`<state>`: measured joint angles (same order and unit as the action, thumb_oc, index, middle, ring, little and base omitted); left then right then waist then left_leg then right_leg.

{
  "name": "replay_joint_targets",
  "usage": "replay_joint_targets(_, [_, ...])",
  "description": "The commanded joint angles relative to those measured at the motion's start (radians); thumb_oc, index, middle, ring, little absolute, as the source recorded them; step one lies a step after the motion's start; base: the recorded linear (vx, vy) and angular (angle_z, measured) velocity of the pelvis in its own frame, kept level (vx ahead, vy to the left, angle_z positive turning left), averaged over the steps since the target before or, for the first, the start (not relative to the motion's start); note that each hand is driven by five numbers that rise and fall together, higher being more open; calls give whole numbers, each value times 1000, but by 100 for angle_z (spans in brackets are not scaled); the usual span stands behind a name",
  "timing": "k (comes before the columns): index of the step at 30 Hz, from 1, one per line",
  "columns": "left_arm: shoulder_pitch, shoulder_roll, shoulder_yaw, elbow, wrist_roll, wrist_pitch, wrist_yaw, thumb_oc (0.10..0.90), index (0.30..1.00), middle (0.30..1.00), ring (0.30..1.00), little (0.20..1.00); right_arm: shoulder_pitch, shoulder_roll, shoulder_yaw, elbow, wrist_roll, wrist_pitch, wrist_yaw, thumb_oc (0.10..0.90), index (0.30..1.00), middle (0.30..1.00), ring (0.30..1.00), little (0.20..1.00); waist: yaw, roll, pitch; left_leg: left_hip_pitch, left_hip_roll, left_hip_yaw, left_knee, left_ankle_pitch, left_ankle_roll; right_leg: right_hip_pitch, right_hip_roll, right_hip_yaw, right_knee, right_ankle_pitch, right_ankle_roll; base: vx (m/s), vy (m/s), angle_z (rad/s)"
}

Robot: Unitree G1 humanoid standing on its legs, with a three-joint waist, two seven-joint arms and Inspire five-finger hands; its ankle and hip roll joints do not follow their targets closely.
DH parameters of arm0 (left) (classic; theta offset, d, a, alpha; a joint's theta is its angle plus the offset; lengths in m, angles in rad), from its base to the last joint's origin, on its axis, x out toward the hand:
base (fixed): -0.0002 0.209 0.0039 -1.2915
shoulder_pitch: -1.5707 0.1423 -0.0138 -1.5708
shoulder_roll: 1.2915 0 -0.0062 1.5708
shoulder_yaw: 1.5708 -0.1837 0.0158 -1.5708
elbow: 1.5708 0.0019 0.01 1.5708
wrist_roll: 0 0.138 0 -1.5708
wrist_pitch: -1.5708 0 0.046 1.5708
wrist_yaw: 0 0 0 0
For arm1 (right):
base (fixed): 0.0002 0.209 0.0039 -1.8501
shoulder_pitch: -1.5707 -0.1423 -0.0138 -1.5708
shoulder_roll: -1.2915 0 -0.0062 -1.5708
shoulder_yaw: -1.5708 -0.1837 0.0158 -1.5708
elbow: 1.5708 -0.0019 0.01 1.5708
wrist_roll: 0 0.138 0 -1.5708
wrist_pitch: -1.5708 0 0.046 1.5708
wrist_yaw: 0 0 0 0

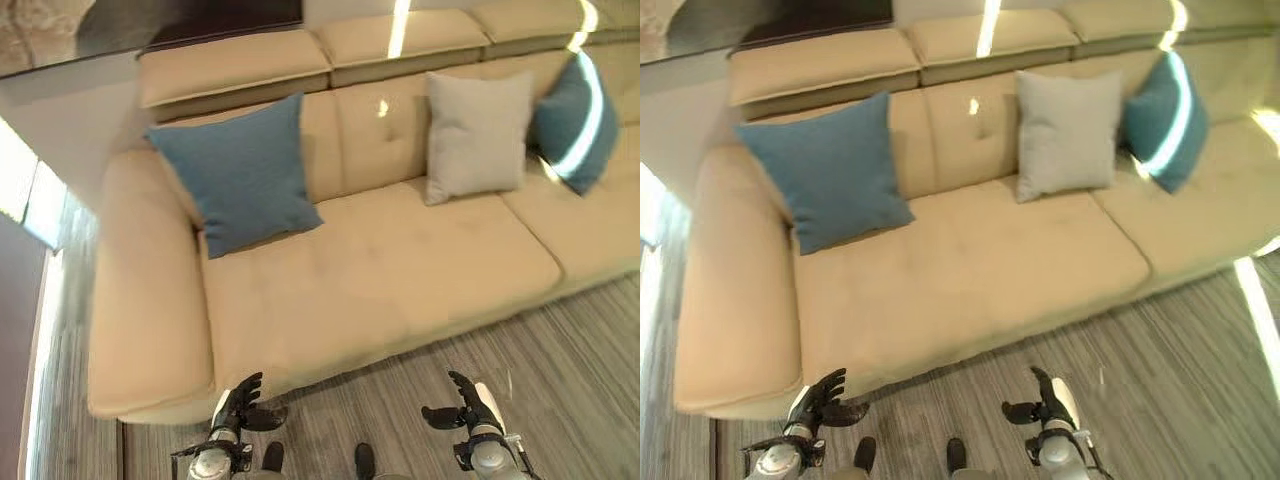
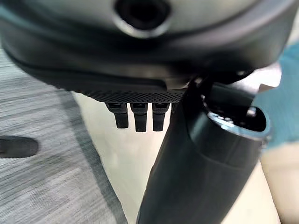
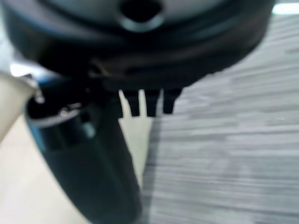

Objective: Pick up all the scattered cushions and arrange them neatly on the sofa.

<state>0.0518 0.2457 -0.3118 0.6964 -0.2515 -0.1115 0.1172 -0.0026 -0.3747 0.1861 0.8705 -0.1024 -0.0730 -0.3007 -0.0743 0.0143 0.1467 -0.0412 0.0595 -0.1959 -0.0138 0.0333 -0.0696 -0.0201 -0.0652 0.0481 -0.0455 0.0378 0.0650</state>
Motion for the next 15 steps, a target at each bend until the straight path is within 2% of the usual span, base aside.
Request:
replay_joint_targets(1, [-29, 41, 24, -73, 32, -49, 7, 800, 900, 900, 900, 900, -35, -5, -10, -53, 9, -27, -36, 800, 900, 900, 900, 900, 36, -55, 21, -57, -106, 42, 133, -156, 61, -70, -19, -10, 47, -52, 76, -71, 215, -53])
replay_joint_targets(3, [-48, 53, 13, -75, 48, -52, 12, 800, 900, 900, 900, 900, -38, 11, -5, -25, 0, -15, -39, 800, 900, 900, 900, 900, 24, -57, 35, -54, -103, 103, 112, -153, 80, -131, -19, 13, 84, -27, 101, -136, 198, -85])
replay_joint_targets(4, [-48, 53, 12, -75, 48, -53, 12, 800, 900, 900, 900, 900, -38, 11, -6, -25, -1, -15, -39, 800, 900, 900, 900, 900, 29, -58, 35, -53, -102, 107, 112, -154, 80, -134, -18, 18, 87, -28, 101, -197, 132, -163])
replay_joint_targets(5, [-58, 65, 10, -71, 57, -57, 17, 800, 900, 900, 900, 900, -46, 17, 3, -10, -11, -14, -42, 800, 900, 900, 900, 900, 45, -56, 52, -50, -86, 155, 111, -159, 86, -157, -29, -55, 118, -30, 107, -154, 72, -176])
replay_joint_targets(7, [-57, 75, 12, -80, 64, -58, 11, 800, 900, 900, 900, 900, -44, 21, 5, -9, -16, -21, -42, 800, 900, 900, 900, 900, 64, -51, 50, -56, -71, 203, 104, -152, 89, -153, -62, -213, 155, -61, 87, -138, 73, -138])
replay_joint_targets(9, [-57, 75, 12, -80, 64, -57, 11, 800, 900, 900, 900, 900, -44, 21, 5, -10, -16, -21, -42, 800, 900, 900, 900, 900, 62, -51, 51, -55, -71, 201, 105, -153, 89, -152, -62, -215, 158, -63, 87, -37, 23, -99])
replay_joint_targets(10, [-48, 82, 23, -83, 64, -56, 9, 800, 900, 900, 900, 900, -39, 19, 4, -8, -18, -25, -42, 800, 900, 900, 900, 900, 74, -49, 48, -47, -59, 238, 109, -155, 94, -140, -74, -281, 191, -84, 75, -41, 26, -55])
replay_joint_targets(11, [-48, 82, 23, -83, 64, -56, 9, 800, 900, 900, 900, 900, -39, 19, 5, -8, -18, -25, -42, 800, 900, 900, 900, 900, 73, -49, 47, -47, -59, 238, 108, -155, 94, -141, -74, -281, 191, -84, 75, -84, 24, -82])
replay_joint_targets(12, [-34, 85, 38, -80, 69, -53, 15, 800, 900, 900, 900, 900, -31, 17, 6, -9, -31, -25, -48, 800, 900, 900, 900, 900, 97, -50, 39, -46, -51, 283, 119, -158, 93, -91, -83, -352, 191, -113, 68, -35, -29, -75])
replay_joint_targets(13, [-21, 84, 41, -96, 72, -48, 16, 800, 900, 900, 900, 900, -22, 16, 5, -21, -27, -23, -47, 800, 900, 900, 900, 900, 105, -57, 32, -40, -51, 303, 119, -154, 92, -74, -68, -332, 168, -114, 64, -20, -68, -87])
replay_joint_targets(15, [-20, 73, 43, -89, 66, -44, 11, 800, 900, 900, 900, 900, -12, 11, -3, -31, -21, -23, -47, 800, 900, 900, 900, 900, 98, -54, 16, -38, -50, 314, 120, -152, 88, -65, -53, -308, 135, -109, 62, 47, -103, -73])
